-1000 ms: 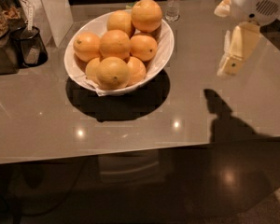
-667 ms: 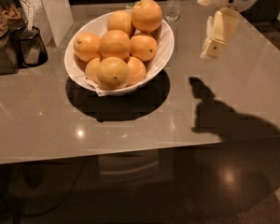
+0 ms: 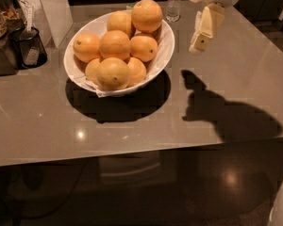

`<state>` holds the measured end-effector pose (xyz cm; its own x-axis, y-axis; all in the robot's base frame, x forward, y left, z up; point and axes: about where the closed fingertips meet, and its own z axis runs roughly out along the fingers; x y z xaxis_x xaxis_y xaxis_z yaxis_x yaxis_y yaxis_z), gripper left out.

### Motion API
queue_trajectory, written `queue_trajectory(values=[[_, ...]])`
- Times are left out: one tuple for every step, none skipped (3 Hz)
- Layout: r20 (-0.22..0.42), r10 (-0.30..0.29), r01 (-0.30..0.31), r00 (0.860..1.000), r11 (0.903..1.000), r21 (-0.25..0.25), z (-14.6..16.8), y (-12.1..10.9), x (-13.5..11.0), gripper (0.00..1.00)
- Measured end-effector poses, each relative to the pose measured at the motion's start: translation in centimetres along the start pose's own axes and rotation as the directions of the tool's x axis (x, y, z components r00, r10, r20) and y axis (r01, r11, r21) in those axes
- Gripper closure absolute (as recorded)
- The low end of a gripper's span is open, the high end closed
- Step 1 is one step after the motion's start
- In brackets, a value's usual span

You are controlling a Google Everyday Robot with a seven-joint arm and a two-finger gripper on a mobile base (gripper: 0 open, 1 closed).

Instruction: Pick orange from white bowl

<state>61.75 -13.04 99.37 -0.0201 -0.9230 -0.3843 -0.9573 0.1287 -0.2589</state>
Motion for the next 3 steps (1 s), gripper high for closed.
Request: queue_trajectory(values=[[0.021, -0.013, 0.014, 1.000, 0.9998, -0.018, 1.4, -0.5, -0.9, 0.00], [0.048, -0.071, 0.074, 0.996, 0.9954, -0.060, 4.0, -1.7, -3.4, 0.00], [0.083, -0.136, 0.143, 0.987, 0.9847, -0.099, 6.9, -2.9, -6.6, 0.00]])
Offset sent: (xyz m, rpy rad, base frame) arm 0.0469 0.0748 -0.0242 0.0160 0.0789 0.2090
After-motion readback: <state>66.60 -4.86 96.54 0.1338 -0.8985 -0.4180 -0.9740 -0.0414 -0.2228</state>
